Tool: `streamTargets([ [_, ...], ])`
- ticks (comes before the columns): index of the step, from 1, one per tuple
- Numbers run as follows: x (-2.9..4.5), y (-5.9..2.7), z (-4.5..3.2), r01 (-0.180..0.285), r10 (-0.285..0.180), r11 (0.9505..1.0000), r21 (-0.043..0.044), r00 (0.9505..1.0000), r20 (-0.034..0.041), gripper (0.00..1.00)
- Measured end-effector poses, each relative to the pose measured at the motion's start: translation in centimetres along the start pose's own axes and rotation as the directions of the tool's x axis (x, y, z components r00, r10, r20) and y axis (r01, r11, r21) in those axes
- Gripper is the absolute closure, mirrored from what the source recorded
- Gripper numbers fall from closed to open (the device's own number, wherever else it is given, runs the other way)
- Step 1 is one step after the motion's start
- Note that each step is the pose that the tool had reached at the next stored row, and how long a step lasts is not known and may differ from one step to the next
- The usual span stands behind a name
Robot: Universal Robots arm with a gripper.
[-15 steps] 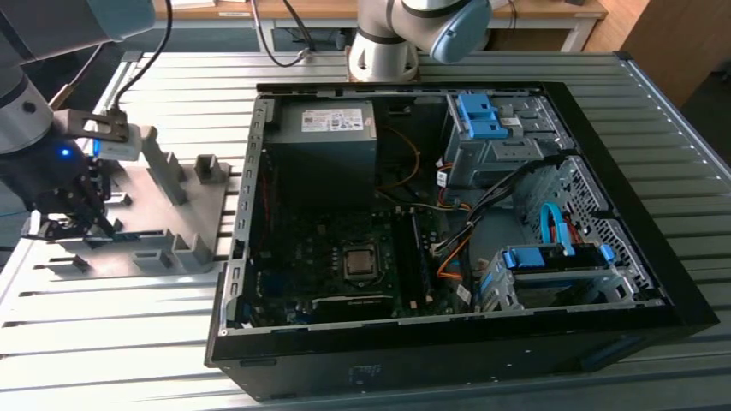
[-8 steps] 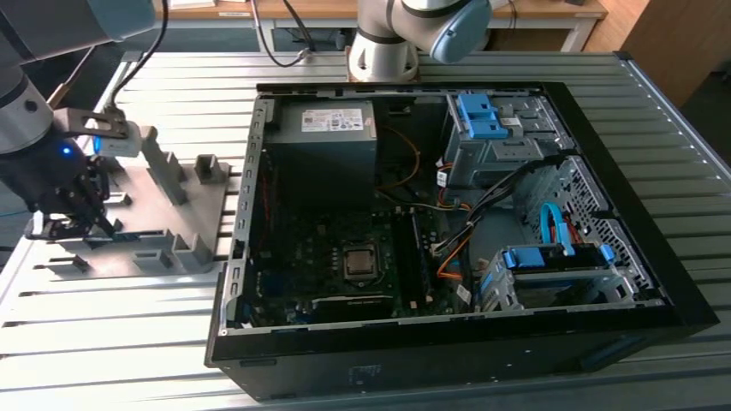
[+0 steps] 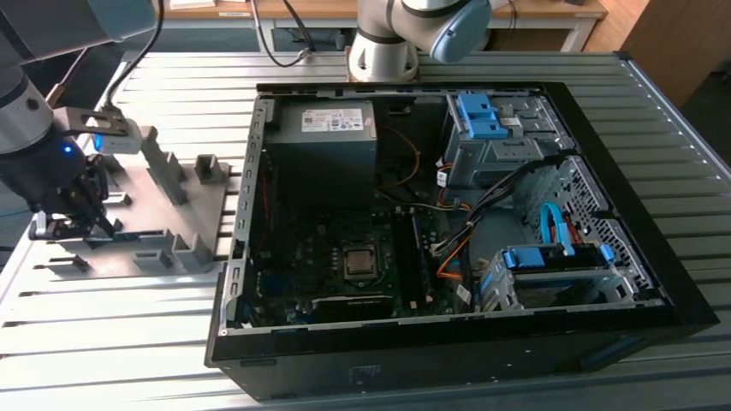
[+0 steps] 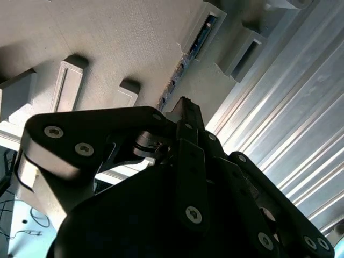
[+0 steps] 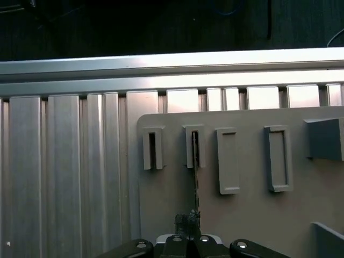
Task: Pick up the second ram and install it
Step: 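Pick up the second ram and move it above second insertion slot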
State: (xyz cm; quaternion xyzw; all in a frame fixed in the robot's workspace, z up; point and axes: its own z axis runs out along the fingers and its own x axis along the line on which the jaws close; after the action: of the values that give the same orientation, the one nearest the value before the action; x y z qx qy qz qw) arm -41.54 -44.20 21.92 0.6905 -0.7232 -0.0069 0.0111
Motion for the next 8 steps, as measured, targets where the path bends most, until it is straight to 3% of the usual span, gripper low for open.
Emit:
streamTargets([
  [3,-0.01,0.00,0.02,0.018,-0.018,0.9998,0.0000,0.9998,0.0008,0.90],
  [7,-0.02,-0.01,0.03,0.028,-0.028,0.9996,-0.0006,0.9991,0.0324,0.90],
  [8,-0.02,-0.01,0.03,0.032,-0.031,0.9995,-0.0006,0.9989,0.0337,0.90],
])
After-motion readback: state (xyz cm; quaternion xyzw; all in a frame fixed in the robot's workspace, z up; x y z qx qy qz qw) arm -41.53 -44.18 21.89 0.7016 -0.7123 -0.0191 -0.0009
